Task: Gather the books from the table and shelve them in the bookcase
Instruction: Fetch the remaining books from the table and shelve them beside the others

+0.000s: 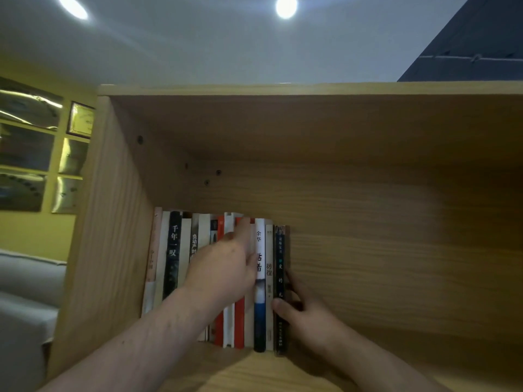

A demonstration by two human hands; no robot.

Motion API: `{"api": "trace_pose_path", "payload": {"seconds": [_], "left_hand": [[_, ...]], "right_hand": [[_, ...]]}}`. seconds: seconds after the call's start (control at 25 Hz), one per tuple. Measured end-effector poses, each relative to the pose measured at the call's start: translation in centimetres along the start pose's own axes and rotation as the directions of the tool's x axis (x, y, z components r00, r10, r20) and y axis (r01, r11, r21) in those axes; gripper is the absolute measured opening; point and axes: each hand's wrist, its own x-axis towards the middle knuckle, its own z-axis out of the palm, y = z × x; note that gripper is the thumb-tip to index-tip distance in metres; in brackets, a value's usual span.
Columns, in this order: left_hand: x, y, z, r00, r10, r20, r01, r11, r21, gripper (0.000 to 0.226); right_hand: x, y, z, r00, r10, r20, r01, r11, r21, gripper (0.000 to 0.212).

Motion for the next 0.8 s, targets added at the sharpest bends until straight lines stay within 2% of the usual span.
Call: {"api": "trace_pose_path", "payload": {"seconds": [0.16,0.24,0.32,0.52,0.68,0.8], "left_hand": [[1.2,-0.4,-0.5,0.997,0.054,0.059,-0.059,0.995,0.077,0.069],[1.6,-0.4,-0.9,0.996,0.038,0.086,-0.047,0.994,0.099,0.062],[1.6,-0.4,-1.2,0.994,0.025,0.107,-0.036,0.994,0.104,0.051],[1.6,-0.1,-1.4,0.996,-0.029,0.086,0.033,0.998,-0.052,0.056],[1.2,0.7,-1.2,1.000,-0.014,0.018,0.016,0.990,-0.142,0.038],[0.5,0.8,-1.7,0.993,-0.083,-0.088,0.060,0.970,-0.236,0.047]], "right_hand": [[0.1,0.2,1.0,0.997,-0.072,-0.001,0.071,0.979,-0.190,0.082],[0.3,0.5,1.5,0.996,-0.085,-0.003,0.081,0.960,-0.267,0.100],[0.6,0.7,1.7,0.995,-0.098,-0.022,0.087,0.950,-0.299,0.109],[0.8,1.0,1.8,0.991,-0.127,-0.033,0.110,0.944,-0.312,0.118],[1.1,1.3,1.7,0.987,-0.156,-0.025,0.141,0.942,-0.303,0.116],[1.1,1.5,1.4,0.985,-0.175,-0.007,0.166,0.942,-0.292,0.113]]}}
